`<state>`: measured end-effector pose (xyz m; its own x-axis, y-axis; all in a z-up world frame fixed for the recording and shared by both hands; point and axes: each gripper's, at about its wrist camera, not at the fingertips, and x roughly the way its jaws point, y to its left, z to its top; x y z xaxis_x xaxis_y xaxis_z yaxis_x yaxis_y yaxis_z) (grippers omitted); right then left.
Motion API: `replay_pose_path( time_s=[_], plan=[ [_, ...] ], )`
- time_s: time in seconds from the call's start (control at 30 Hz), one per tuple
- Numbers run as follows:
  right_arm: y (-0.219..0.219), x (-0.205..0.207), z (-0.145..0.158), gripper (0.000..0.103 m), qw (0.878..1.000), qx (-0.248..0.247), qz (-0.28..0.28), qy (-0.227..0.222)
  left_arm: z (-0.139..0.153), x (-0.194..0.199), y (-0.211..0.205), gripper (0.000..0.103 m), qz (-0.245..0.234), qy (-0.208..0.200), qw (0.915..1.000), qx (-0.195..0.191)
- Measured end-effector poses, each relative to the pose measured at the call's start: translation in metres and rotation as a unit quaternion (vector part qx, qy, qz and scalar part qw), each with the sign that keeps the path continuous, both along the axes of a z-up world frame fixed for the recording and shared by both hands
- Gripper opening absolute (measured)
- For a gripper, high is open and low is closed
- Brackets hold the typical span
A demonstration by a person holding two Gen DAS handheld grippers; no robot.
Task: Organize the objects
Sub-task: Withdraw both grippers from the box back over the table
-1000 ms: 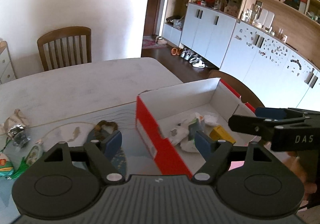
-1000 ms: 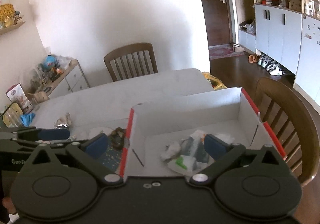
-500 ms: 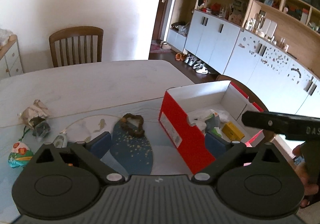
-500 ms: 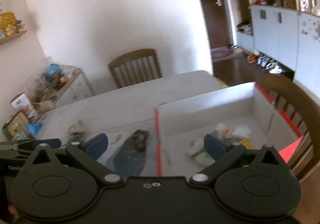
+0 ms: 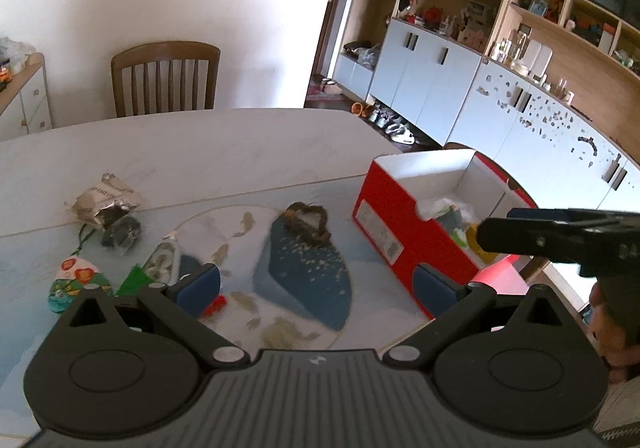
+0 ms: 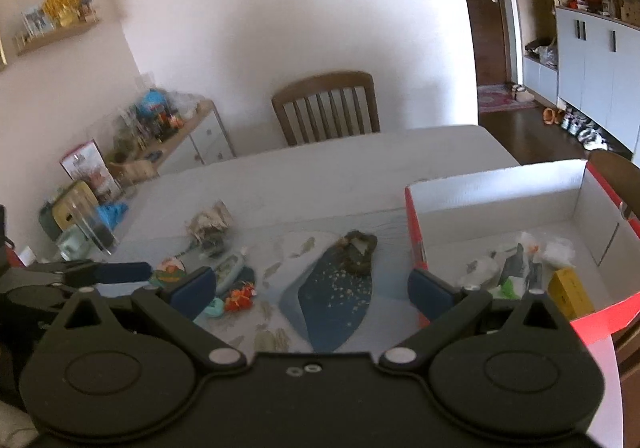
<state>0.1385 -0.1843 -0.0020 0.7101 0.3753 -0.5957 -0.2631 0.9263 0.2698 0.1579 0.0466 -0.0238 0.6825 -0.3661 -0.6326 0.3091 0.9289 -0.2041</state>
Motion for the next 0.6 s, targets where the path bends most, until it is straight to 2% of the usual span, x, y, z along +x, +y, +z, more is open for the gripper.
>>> replay_pose_path(
  time_s=[0.1,0.33,0.6],
  plan=[
    [0.013,0.005,-0.007,0.100,1.000,-0.023,0.003,-0.001,-0.005,0.000,0.014,0.103,0.005,0.004,0.9999,-0.009],
    [0.037,0.031,-0.027,0.094,0.999,-0.045,0.002,0.012,-0.028,0.012,0.040,0.103,0.054,0.014,0.9984,0.006],
    [0.049,0.063,-0.047,0.090,0.998,-0.059,0.000,0.030,-0.060,0.028,0.047,0.103,0.049,0.022,0.9979,0.035]
  ],
)
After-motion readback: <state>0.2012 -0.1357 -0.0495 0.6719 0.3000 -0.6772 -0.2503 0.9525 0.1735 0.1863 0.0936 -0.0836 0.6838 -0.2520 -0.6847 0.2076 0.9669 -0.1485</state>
